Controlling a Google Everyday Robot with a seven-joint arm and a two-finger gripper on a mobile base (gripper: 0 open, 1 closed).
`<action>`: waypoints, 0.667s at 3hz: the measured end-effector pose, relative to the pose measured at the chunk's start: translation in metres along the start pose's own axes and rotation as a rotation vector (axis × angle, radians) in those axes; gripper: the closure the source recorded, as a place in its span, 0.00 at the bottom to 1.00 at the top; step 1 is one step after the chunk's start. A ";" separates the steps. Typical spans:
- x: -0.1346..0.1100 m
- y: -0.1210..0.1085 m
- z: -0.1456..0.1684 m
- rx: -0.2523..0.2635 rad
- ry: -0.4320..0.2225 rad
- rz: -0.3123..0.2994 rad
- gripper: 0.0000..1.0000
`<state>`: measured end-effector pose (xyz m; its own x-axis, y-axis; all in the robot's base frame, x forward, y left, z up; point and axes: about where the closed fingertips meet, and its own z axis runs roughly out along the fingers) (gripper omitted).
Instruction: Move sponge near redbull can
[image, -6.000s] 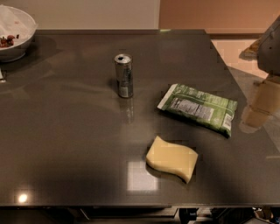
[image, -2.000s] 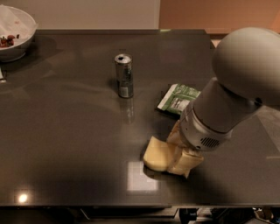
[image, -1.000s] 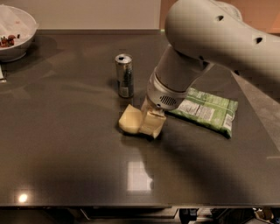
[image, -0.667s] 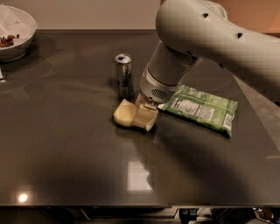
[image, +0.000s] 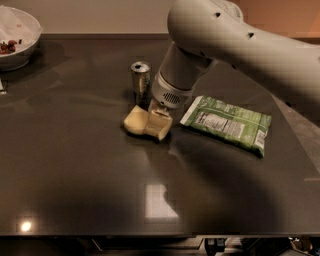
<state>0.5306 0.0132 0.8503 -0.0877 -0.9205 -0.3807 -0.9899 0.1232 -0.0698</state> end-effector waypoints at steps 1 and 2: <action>-0.001 0.000 0.001 -0.001 0.000 -0.002 0.36; -0.002 0.001 0.001 -0.002 0.001 -0.004 0.12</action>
Offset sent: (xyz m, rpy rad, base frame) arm 0.0000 0.0010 -0.0002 0.0001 0.0001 0.0016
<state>0.5298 0.0153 0.8499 -0.0838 -0.9213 -0.3797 -0.9905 0.1188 -0.0697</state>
